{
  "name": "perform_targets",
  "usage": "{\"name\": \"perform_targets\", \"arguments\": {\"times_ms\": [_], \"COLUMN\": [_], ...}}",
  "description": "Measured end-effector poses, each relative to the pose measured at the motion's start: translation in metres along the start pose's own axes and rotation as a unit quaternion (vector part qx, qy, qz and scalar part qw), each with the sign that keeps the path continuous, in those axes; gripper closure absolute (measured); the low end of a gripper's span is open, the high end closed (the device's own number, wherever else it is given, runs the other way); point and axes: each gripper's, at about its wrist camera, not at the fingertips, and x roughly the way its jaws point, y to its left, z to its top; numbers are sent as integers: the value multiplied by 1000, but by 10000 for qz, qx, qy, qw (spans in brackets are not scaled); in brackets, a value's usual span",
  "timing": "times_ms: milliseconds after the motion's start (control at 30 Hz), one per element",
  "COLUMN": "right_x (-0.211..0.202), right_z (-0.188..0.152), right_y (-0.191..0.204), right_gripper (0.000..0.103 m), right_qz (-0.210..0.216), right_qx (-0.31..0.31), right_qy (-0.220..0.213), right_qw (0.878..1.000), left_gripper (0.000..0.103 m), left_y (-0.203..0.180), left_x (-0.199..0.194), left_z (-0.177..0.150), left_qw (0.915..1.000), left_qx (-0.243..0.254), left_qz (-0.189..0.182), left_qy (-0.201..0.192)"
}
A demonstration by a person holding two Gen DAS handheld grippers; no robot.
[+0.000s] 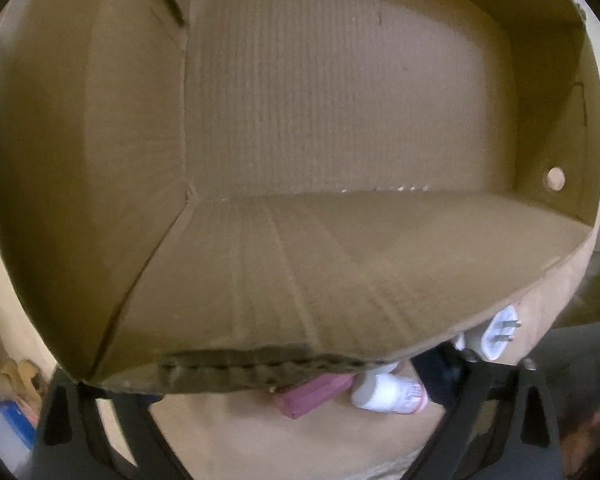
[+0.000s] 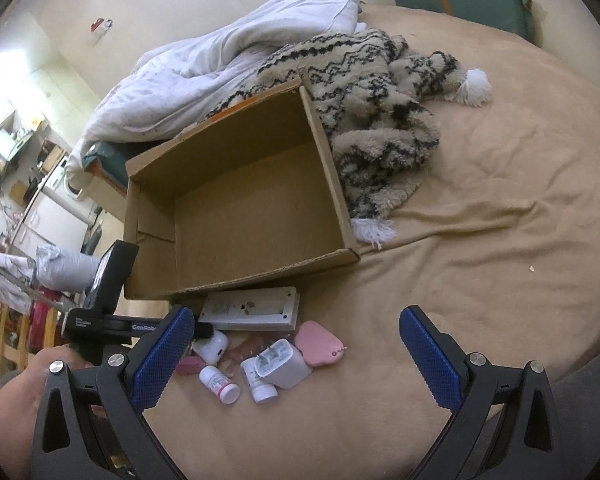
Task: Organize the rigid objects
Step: 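Grasp the black flashlight with the left gripper, then grasp the white charger with the right gripper while the left gripper holds the flashlight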
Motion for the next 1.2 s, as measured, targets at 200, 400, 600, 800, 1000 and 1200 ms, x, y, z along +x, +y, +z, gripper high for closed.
{"name": "perform_targets", "arguments": {"times_ms": [200,400,600,800,1000,1200], "right_x": [6,21,55,95,115,132], "right_z": [-1,-5,-22,-49,-49,-42], "right_y": [-3,-11,-24,-34,-14,8], "right_gripper": [0,0,0,26,26,32], "right_qz": [14,228,587,702,447,-65], "right_qx": [49,280,1011,1925,2062,1911], "right_qy": [158,643,1498,2203,2189,2187], "right_qw": [9999,9973,9818,9537,9527,9569], "left_gripper": [17,17,17,17,17,17], "left_y": [1,2,2,-4,3,2], "left_x": [-12,-44,-116,-119,-119,-116], "left_z": [-1,-15,-58,-84,-94,-94], "left_qw": [9999,9972,9864,9780,9791,9765], "left_qx": [-59,-280,-195,-362,-575,-536], "left_qz": [103,570,1051,1061,827,854], "left_qy": [-67,-387,-1249,-1760,-1767,-1906]}}
